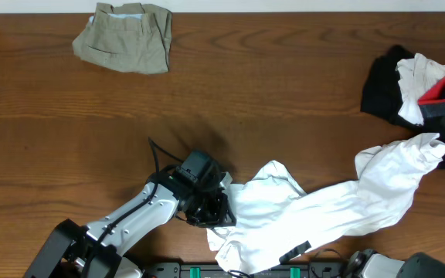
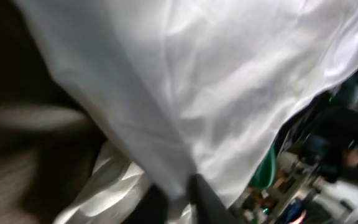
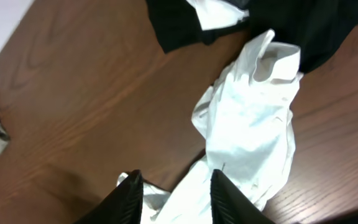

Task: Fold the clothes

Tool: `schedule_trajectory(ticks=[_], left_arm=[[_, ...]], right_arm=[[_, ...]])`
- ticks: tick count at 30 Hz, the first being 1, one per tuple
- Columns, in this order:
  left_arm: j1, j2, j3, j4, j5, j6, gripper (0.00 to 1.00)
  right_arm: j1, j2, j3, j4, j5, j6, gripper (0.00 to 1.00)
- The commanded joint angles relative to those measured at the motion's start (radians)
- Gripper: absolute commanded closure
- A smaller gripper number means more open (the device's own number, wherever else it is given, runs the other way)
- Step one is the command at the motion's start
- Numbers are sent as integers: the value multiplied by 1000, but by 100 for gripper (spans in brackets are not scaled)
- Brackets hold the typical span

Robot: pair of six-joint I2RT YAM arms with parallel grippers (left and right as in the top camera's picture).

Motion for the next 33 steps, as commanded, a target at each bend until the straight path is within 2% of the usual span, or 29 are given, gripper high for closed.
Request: schedule_trajectory(ticks=[1, 6, 11, 17, 22, 33], left_arm=[[-3, 4, -1, -2, 2, 12, 94], [-3, 4, -1, -2, 2, 12, 94], [-3, 4, -1, -2, 2, 12, 94], [-3, 4, -1, -1, 2, 12, 94], [-3, 4, -1, -2, 2, 12, 94], [-3, 4, -1, -2, 2, 12, 94]], right_arm=[[9, 0, -69, 42, 3, -11, 66], [8, 0, -166, 130, 20, 26, 61], [9, 0, -238, 214, 162, 142, 55], [9, 1, -307, 278, 202, 175, 54], [9, 1, -367, 289, 312, 318, 55], [9, 1, -512, 460, 313, 363, 56]])
